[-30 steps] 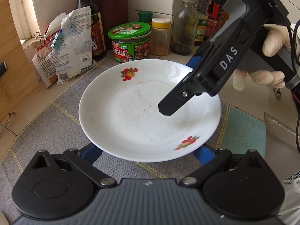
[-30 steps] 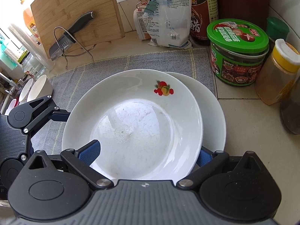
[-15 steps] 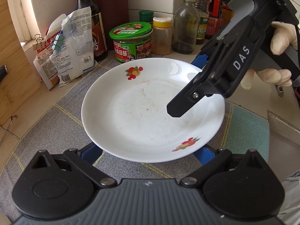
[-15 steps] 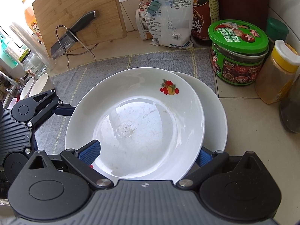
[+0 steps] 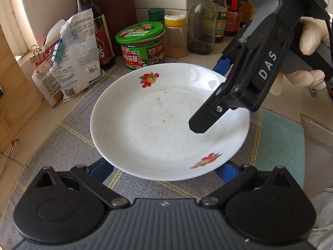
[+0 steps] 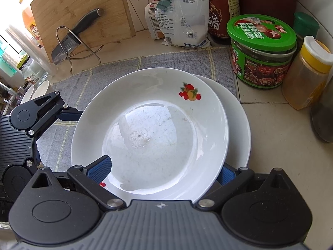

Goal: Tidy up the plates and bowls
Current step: 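Set the fruit-print plate flat on the stack and open the right tool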

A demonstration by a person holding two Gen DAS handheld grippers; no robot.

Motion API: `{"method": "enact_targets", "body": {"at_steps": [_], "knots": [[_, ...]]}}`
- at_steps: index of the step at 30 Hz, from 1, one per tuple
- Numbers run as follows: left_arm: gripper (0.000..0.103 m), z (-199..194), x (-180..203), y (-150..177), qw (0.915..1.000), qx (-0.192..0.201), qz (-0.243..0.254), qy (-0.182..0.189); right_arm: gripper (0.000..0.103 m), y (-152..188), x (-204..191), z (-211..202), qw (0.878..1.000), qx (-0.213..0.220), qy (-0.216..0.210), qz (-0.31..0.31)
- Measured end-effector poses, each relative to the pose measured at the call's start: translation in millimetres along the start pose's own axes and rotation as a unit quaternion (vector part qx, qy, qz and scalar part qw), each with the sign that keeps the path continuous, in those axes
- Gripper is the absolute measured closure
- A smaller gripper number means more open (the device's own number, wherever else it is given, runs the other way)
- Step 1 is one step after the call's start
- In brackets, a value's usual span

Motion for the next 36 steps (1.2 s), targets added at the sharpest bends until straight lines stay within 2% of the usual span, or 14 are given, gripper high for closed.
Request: {"method": "enact_targets", "body": {"at_steps": [20, 36], "knots": [[0.002, 7.1, -1.8, 1.3, 0.9985, -0.022, 0.044, 0.025, 0.000, 1.7, 3.6, -0.4, 1.000, -0.002, 0.005, 0.012], [0.002, 13.6, -1.0, 5.1, 0.9938, -0.053, 0.089, 0.039, 0.000, 2.9, 1.5, -7.1, 1.000, -0.002, 0.019, 0.015]]}}
Point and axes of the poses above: each gripper's, at about its wrist camera, not at the fingertips, and z roughly the way its jaws point, x to its right, y to its underside, the point moved 8 cm from there along z, roughly the way its jaws point, and after that the axes turned 1 degree about z, right-handed, at the moved point
